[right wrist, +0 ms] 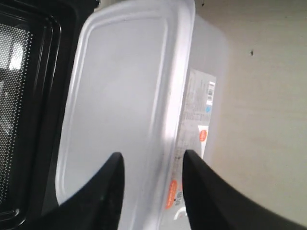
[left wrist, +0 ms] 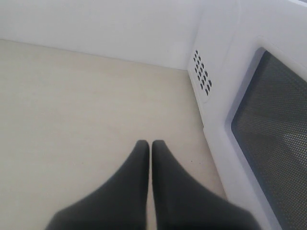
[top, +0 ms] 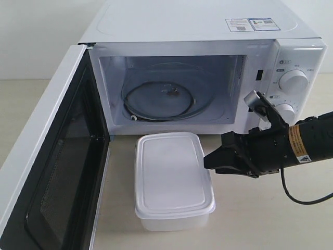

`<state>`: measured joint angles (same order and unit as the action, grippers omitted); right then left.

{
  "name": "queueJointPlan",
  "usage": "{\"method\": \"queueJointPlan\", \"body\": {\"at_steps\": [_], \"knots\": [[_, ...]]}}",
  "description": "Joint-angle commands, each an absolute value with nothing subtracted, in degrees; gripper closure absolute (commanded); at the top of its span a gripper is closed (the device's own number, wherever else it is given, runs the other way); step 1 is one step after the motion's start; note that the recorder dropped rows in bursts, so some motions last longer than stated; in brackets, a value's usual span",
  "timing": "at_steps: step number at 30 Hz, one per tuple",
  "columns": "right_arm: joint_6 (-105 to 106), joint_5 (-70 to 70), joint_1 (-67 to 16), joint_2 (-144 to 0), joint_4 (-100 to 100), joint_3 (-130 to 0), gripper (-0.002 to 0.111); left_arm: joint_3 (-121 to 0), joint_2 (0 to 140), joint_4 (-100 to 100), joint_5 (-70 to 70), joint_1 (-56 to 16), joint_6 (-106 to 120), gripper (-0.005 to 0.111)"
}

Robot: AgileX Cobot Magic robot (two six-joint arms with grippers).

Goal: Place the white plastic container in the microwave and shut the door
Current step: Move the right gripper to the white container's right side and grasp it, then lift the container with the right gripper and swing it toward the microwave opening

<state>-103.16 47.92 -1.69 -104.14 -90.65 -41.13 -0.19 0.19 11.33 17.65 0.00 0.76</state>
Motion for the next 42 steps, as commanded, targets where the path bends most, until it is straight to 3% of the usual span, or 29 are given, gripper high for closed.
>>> {"method": "queueJointPlan", "body": {"at_steps": [1,9,42], "knots": [[-105.9,48.3,-3.0,-104.1,-92.3,-41.3,0.07,0.0,0.0,11.6,17.5,0.0,0.5,0.102],[-106.1,38.6,-7.9,-104.1,-91.2,-41.3,0.07,0.0,0.0,11.6,17.5,0.0,0.5,0.102],[-110.4,44.5,-8.0,-106.7,-90.3,-41.4,0.071,0.0,0.0,11.6,17.5,0.0,0.5,0.102]]}}
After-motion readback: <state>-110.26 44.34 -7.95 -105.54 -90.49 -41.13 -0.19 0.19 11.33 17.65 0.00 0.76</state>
